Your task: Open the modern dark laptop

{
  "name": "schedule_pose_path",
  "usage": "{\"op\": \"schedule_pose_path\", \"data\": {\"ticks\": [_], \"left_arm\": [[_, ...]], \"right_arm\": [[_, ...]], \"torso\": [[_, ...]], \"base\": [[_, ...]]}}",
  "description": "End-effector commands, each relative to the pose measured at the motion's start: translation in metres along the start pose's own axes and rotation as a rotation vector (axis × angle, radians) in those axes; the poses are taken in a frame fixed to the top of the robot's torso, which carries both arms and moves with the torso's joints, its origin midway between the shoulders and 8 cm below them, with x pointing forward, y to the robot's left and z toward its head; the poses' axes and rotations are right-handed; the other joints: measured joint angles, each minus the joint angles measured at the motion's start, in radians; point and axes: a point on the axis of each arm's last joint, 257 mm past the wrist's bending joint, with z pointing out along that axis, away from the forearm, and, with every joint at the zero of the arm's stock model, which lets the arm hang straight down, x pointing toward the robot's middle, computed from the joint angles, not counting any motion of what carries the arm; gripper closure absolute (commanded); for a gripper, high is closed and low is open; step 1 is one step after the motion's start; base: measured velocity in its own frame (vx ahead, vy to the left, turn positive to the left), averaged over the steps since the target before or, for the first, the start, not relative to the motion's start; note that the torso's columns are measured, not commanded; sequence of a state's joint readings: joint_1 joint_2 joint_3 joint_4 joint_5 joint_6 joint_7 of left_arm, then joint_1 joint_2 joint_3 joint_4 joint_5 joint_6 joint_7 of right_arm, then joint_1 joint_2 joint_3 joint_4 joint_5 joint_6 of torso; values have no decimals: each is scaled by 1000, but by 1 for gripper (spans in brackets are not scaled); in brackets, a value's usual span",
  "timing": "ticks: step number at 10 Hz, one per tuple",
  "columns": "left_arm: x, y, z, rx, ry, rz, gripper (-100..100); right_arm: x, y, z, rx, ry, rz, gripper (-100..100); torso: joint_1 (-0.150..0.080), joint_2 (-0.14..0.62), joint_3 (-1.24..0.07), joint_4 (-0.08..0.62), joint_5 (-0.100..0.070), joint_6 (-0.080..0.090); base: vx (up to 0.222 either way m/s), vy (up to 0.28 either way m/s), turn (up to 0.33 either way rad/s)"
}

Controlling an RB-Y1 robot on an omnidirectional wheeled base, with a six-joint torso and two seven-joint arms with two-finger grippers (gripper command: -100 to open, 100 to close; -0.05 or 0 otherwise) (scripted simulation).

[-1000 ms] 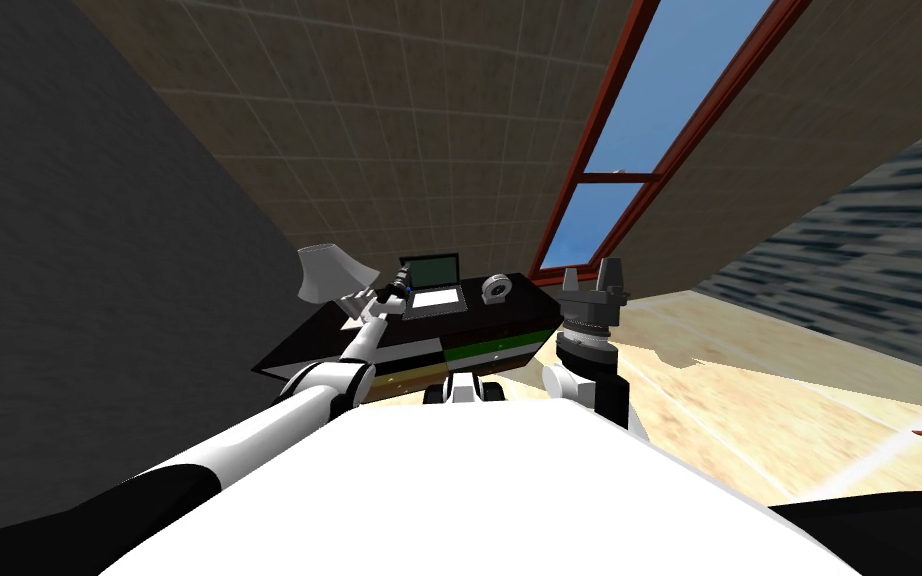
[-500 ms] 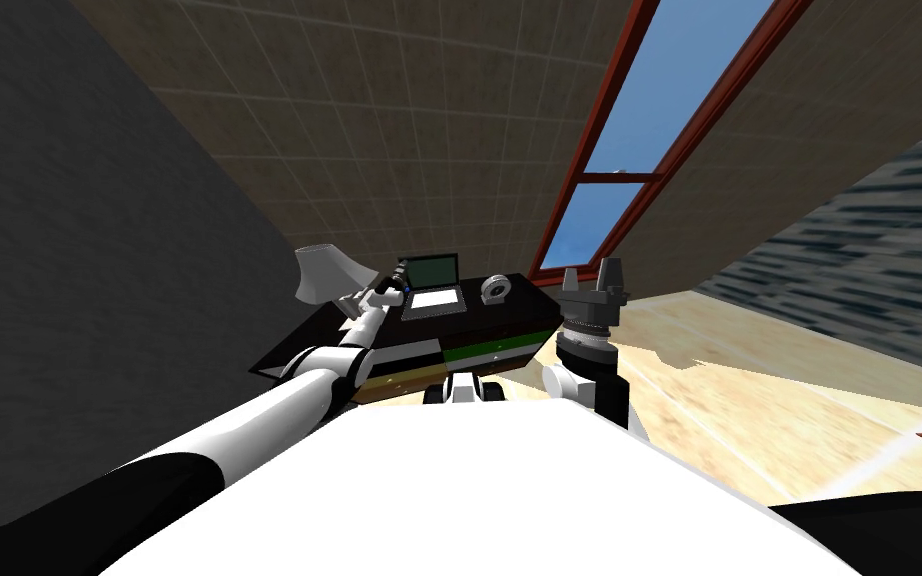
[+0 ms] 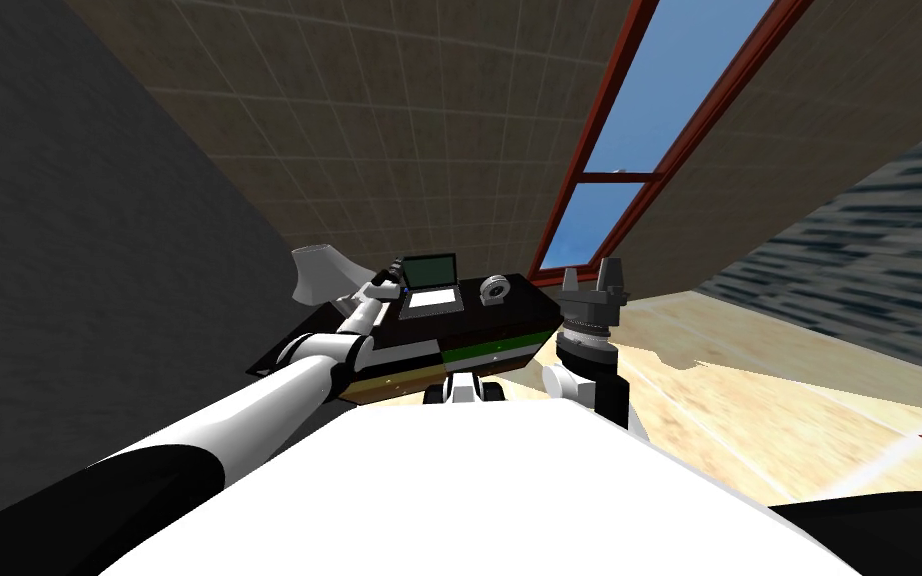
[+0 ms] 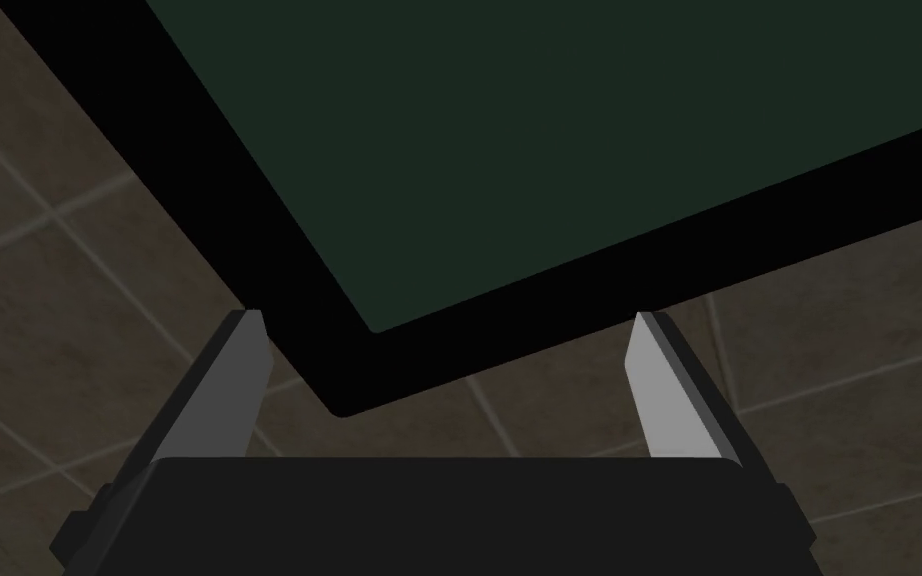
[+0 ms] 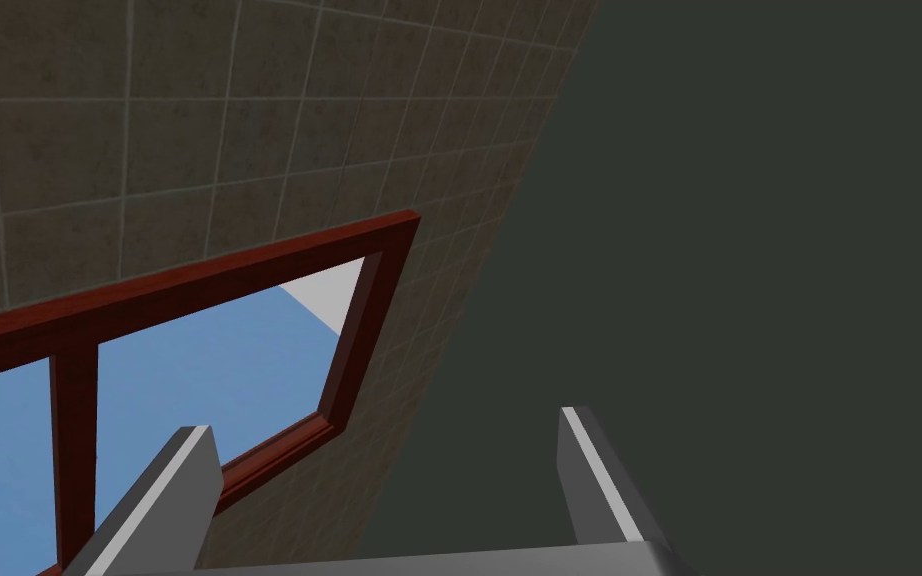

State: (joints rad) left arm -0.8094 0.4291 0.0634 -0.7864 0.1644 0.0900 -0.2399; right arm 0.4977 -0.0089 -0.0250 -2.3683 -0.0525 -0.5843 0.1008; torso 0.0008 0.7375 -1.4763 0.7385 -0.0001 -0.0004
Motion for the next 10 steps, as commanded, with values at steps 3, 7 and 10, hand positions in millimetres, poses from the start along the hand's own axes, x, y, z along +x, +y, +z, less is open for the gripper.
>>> {"op": "schedule_pose_path", "data": {"ticks": [3, 7, 10], "left_arm": [[23, -12, 6, 12, 31, -1, -100], [61, -32, 13, 37, 83, 2, -100], [72, -38, 15, 43, 97, 6, -100]], "right_arm": [[0, 0, 0, 0, 0, 0, 0], [0, 0, 0, 0, 0, 0, 0], [0, 0, 0, 0, 0, 0, 0]], "torso": [[0, -1, -1, -1, 0, 0], [-1, -2, -1, -1, 0, 1], [-2, 0, 0, -1, 0, 1]], "base": [[38, 1, 128], [42, -1, 126], [23, -26, 95]]}}
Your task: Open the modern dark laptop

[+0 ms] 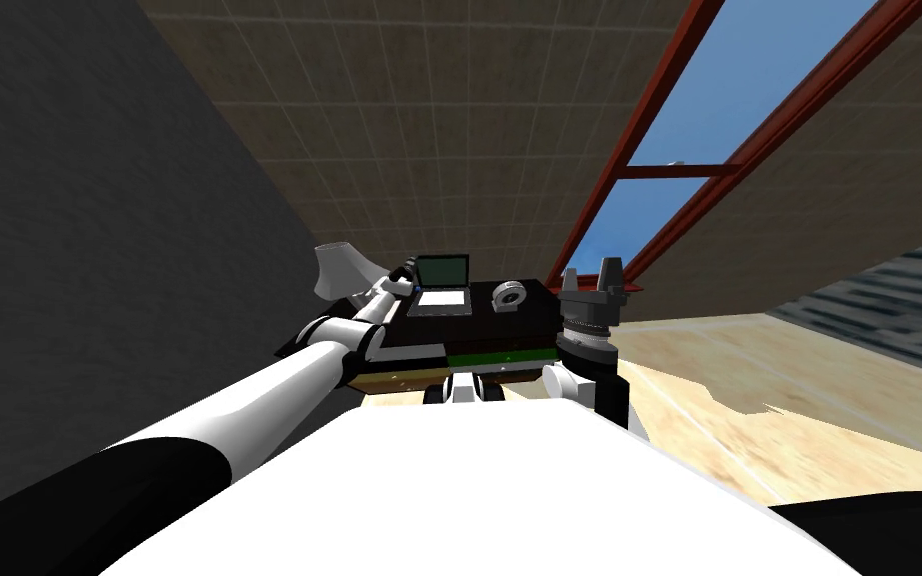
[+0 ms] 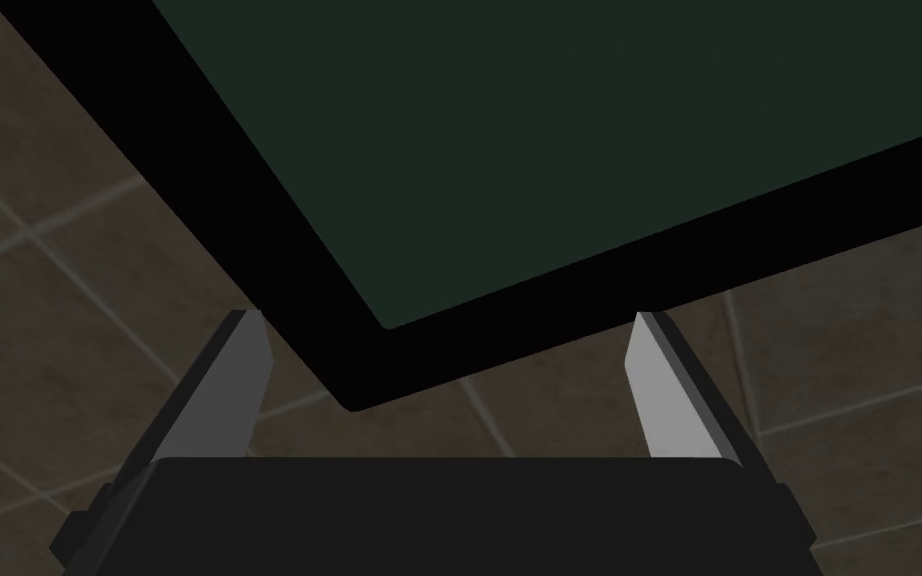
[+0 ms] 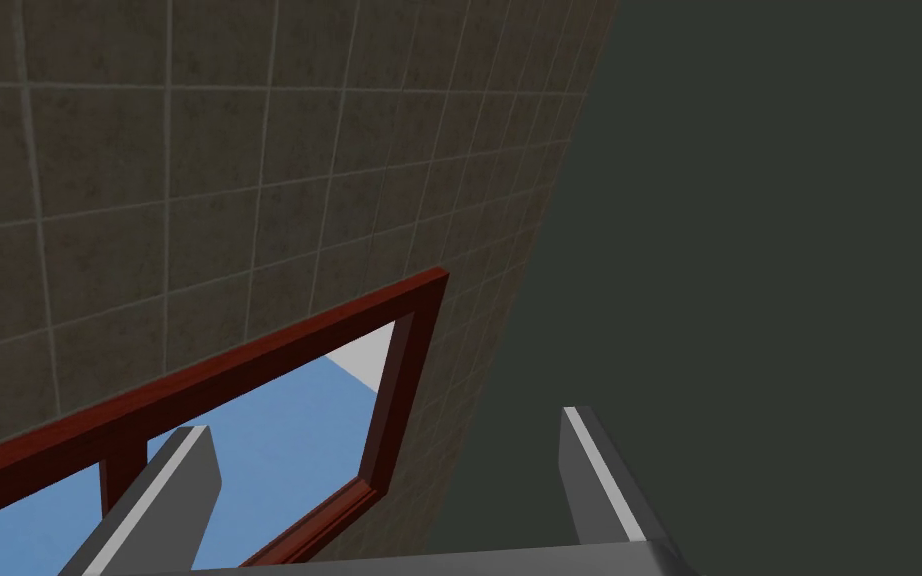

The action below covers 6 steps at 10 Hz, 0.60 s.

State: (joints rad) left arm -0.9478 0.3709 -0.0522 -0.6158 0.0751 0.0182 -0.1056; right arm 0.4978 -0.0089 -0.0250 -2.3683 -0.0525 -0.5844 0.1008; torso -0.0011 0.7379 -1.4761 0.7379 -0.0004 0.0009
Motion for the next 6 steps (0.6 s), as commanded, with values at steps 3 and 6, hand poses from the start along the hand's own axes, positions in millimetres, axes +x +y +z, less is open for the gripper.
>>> {"op": "schedule_pose_path", "data": {"ticks": [3, 6], "left_arm": [[-18, 10, -5, -11, -24, -5, 100], [-33, 18, -10, -21, -45, -7, 100]], "right_arm": [[0, 0, 0, 0, 0, 0, 0], [0, 0, 0, 0, 0, 0, 0]], "torso": [[3, 2, 1, 1, 1, -1], [-1, -1, 0, 0, 0, -1]], "base": [[-23, 33, -95], [-20, 3, -89]]}}
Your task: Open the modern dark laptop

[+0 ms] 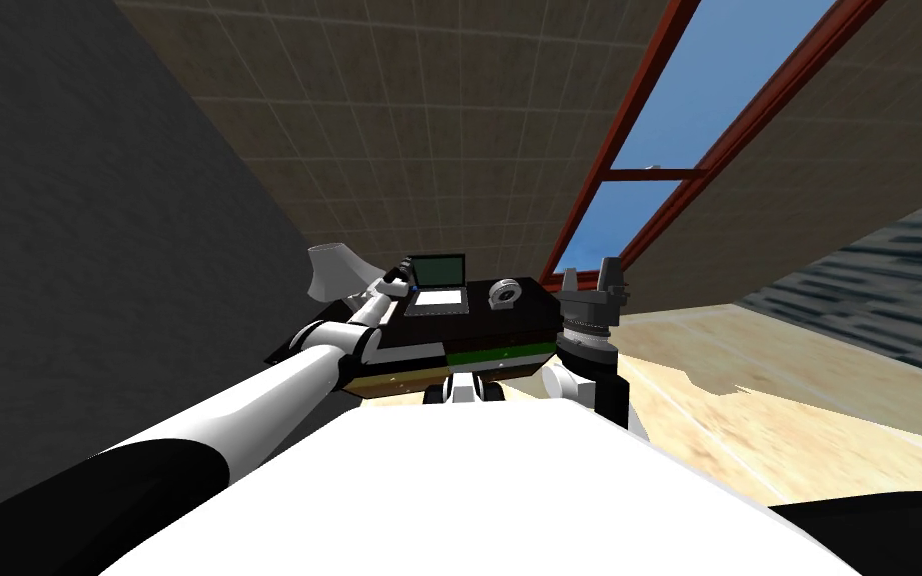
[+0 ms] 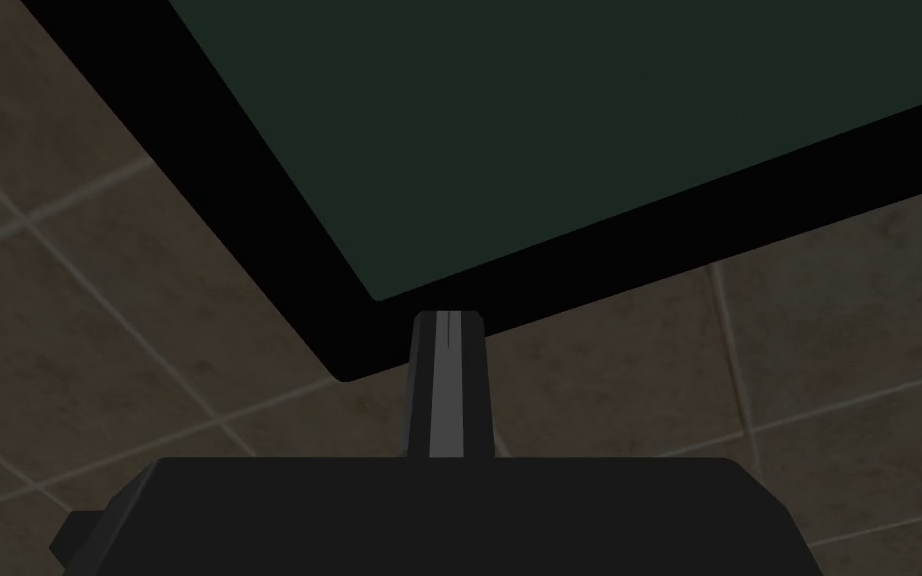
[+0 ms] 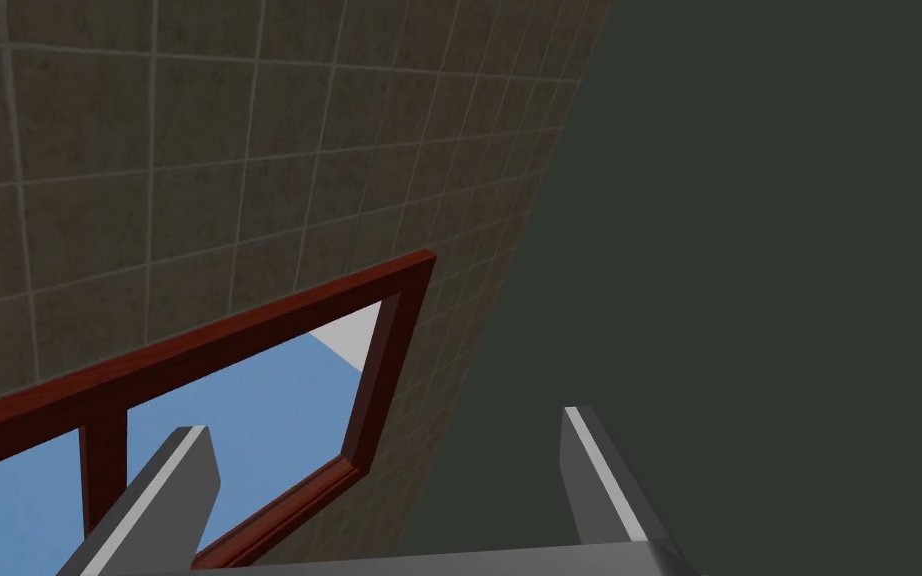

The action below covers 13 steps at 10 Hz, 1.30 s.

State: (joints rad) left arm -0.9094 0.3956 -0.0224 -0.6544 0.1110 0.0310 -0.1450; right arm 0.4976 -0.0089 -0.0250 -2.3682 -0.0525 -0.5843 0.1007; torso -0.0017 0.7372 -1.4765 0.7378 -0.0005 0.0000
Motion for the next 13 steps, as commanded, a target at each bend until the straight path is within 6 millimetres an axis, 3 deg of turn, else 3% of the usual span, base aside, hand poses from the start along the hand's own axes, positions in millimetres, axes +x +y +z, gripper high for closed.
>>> {"op": "schedule_pose_path", "data": {"ticks": [1, 4, 5, 6, 10, 11, 12, 13], "left_arm": [[-16, 8, -6, -11, -23, 0, 100], [-47, 24, -16, -30, -65, 1, 100], [-40, 21, -13, -26, -58, -1, 100], [-53, 15, -10, -34, -70, 27, -100], [-82, 1, -3, -53, -97, 82, -100], [-75, 7, -5, -50, -90, 70, -100], [-99, 15, -6, -68, -124, 73, -100], [-109, 20, -7, -76, -140, 73, -100]], "right_arm": [[0, 0, 0, 0, 0, 0, 0], [0, 0, 0, 0, 0, 0, 0], [0, 0, 0, 0, 0, 0, 0], [0, 0, 0, 0, 0, 0, 0], [0, 0, 0, 0, 0, 0, 0], [0, 0, 0, 0, 0, 0, 0], [0, 0, 0, 0, 0, 0, 0], [0, 0, 0, 0, 0, 0, 0]], "torso": [[1, 0, 0, 0, 0, 0], [2, 3, 2, 1, 1, 0], [2, 2, 1, 1, 1, 0], [2, -1, 0, 0, 1, 0], [2, 0, 0, 1, 0, -1], [3, 1, 0, 1, 0, 0], [-1, 0, 0, 1, 0, -1], [0, 0, 0, 0, 0, 0]], "base": [[-26, -7, -115], [-56, -5, -166], [-25, -2, -14], [-33, 58, -162], [-32, 107, -165], [-31, 40, -67], [-35, 35, -193], [-51, 49, -230]]}}
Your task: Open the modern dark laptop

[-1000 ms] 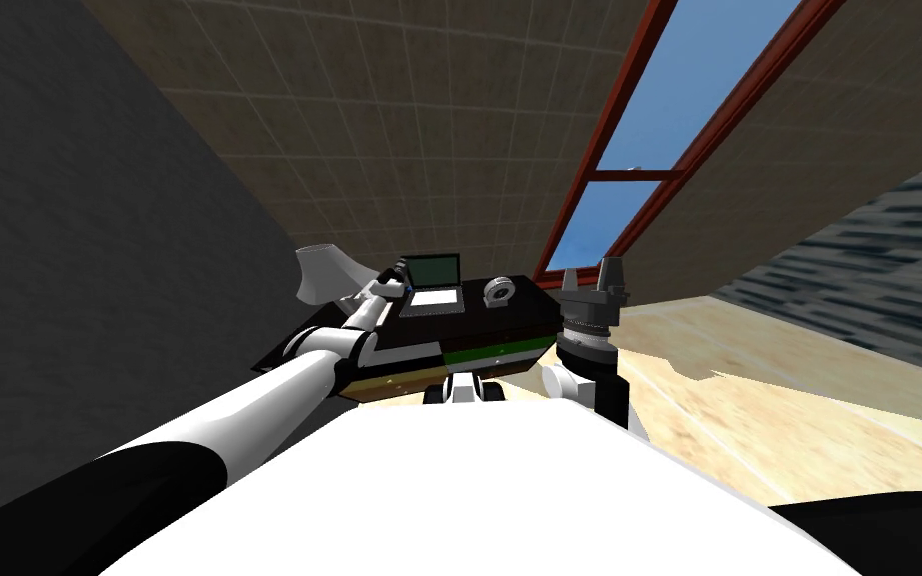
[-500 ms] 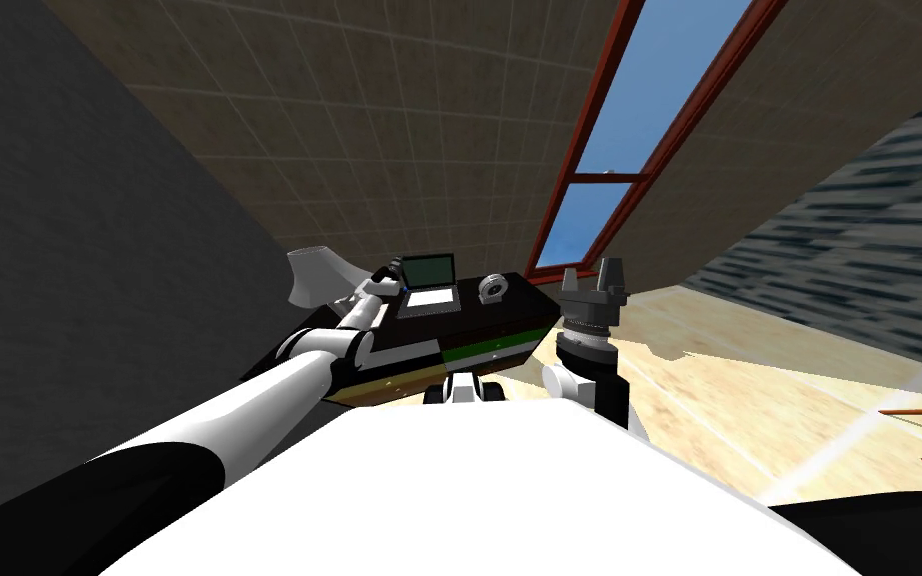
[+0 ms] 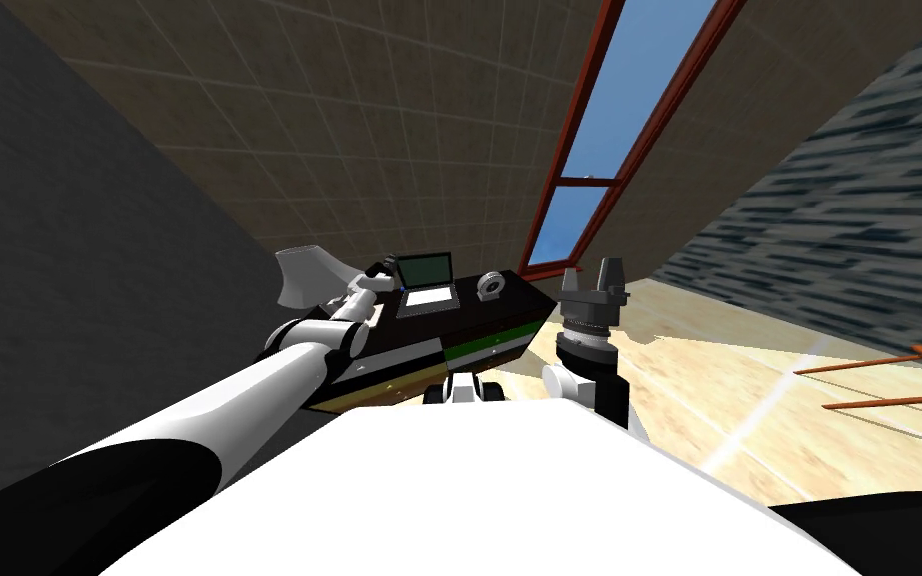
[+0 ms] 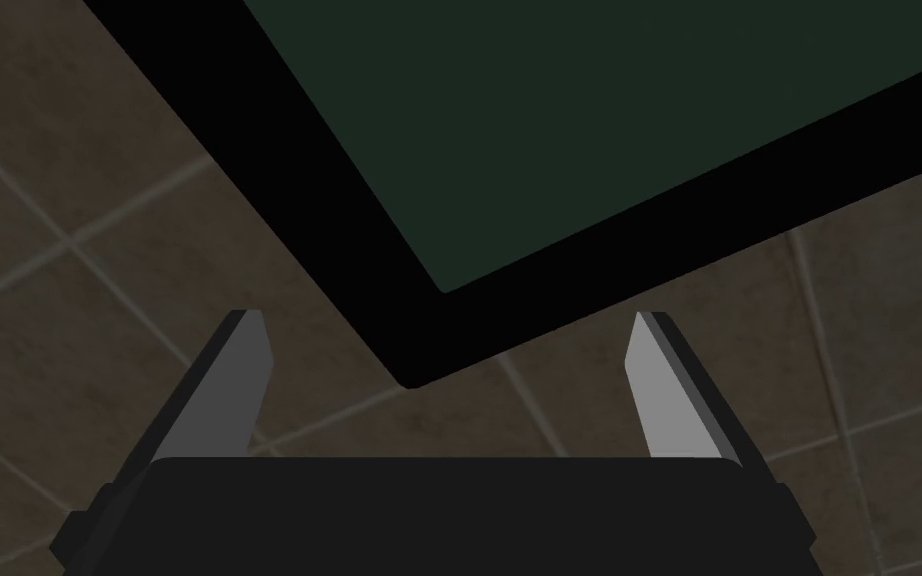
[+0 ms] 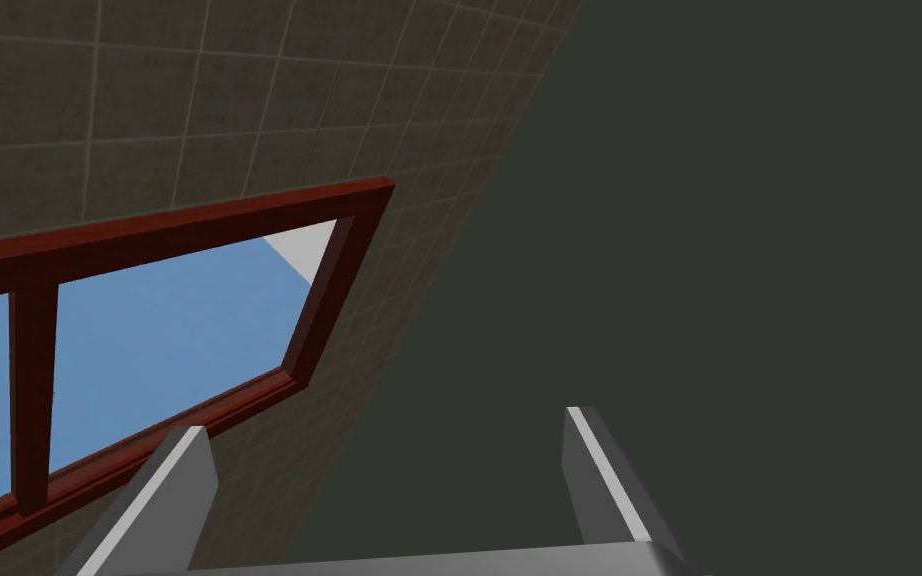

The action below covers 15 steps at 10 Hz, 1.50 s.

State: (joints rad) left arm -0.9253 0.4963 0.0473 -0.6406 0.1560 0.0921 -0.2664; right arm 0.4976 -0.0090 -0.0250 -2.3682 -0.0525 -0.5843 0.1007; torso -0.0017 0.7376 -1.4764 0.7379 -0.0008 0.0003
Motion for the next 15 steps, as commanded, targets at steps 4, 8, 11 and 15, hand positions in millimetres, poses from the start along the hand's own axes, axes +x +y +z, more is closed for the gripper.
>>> {"op": "schedule_pose_path", "data": {"ticks": [4, 8, 11, 15], "left_arm": [[-49, 24, -1, -37, -77, -2, -100], [-68, 34, -2, -54, -106, -5, -100], [-86, 45, -4, -70, -133, -10, -100], [-59, 29, -1, -45, -91, -4, 100]], "right_arm": [[0, 0, 0, 0, 0, 0, 0], [0, 0, 0, 0, 0, 0, 0], [0, 0, 0, 0, 0, 0, 0], [0, 0, 0, 0, 0, 0, 0]], "torso": [[2, -1, 0, 0, 0, -1], [2, 0, 0, 0, 1, -1], [3, 1, 1, 0, 1, -1], [1, 0, 0, 0, 1, -2]], "base": [[-27, 22, -128], [-15, 10, -80], [-24, 21, -125], [25, -31, 94]]}}
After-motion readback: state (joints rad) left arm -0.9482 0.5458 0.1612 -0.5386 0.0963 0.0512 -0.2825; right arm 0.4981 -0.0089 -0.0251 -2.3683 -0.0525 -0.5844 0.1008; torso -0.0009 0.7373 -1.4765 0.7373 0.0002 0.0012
